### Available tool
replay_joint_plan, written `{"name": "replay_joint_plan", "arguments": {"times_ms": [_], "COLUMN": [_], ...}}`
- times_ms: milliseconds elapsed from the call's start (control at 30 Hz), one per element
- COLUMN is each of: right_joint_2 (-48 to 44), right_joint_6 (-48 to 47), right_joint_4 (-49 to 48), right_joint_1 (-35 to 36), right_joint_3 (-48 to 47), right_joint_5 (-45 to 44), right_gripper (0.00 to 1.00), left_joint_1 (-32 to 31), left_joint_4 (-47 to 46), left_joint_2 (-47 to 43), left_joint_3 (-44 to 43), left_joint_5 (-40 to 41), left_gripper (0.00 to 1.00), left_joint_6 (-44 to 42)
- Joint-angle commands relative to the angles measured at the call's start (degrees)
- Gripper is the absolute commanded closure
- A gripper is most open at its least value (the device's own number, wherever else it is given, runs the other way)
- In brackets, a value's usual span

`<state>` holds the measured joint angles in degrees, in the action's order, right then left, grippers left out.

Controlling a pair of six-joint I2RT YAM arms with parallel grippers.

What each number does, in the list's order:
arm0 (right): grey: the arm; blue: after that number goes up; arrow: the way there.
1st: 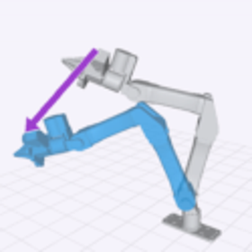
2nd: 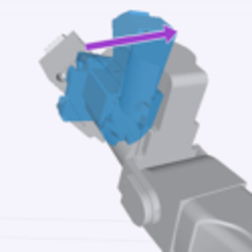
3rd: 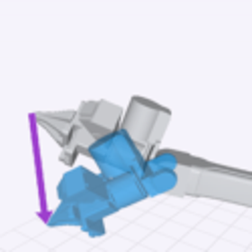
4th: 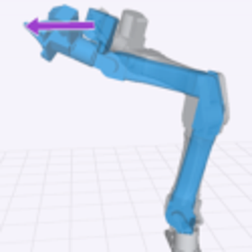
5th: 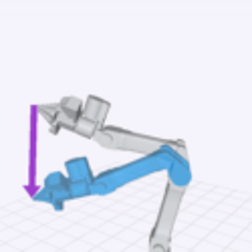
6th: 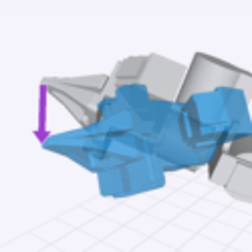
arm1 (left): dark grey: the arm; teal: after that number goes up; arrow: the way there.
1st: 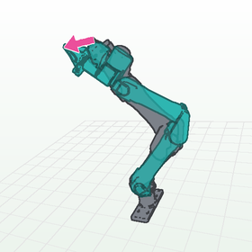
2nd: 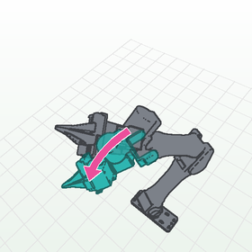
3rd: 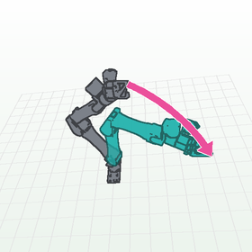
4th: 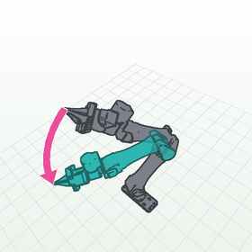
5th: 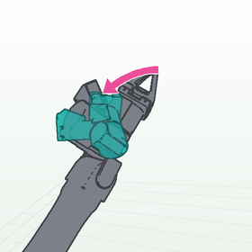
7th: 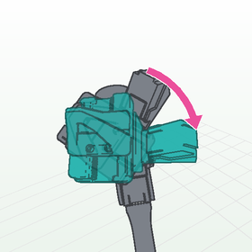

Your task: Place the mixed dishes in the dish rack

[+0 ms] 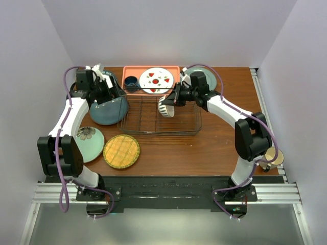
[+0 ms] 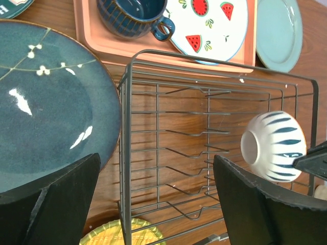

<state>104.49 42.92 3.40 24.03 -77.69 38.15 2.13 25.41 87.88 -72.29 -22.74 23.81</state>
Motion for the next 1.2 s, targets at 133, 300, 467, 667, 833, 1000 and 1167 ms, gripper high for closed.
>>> {"name": "replay_joint_plan", "arguments": {"times_ms": [133,300,467,667,833,1000,1167], "right_joint_2": [-7.28,-3.86,5.87,12.04,14.17,10.84,6.70], "right_joint_6": [5.16,7.53,4.90,2.08,1.03,0.68,1.20], "right_joint_4": [5.56,17.93,34.99,40.98,44.68,43.28,42.92], "right_joint_1": [3.56,6.11,9.54,12.00,12.09,12.09,12.00], "right_joint_3": [-2.72,-9.91,-19.85,-23.29,-25.58,-25.49,-25.67], "right_joint_5": [-29.52,-40.15,-46.67,-50.10,-51.95,-51.60,-51.06], "right_gripper": [1.00,1.00,1.00,1.00,0.94,0.46,0.30], "left_joint_1": [-10.47,-17.95,-19.01,-20.06,-20.24,-20.32,-20.41], "left_joint_4": [-3.53,-5.71,-6.60,-7.65,-8.09,-8.44,-8.97], "left_joint_2": [-4.20,-4.12,-2.54,-0.69,0.36,1.15,2.65], "left_joint_3": [-2.06,-2.06,-2.50,-3.03,-3.03,-3.29,-4.61], "left_joint_5": [-4.95,-3.89,-5.03,-6.70,-6.79,-7.05,-9.07], "left_gripper": [0.04,0.04,0.05,0.05,0.05,0.04,0.04], "left_joint_6": [-10.88,-13.36,-12.48,-12.39,-12.21,-12.04,-11.86]}}
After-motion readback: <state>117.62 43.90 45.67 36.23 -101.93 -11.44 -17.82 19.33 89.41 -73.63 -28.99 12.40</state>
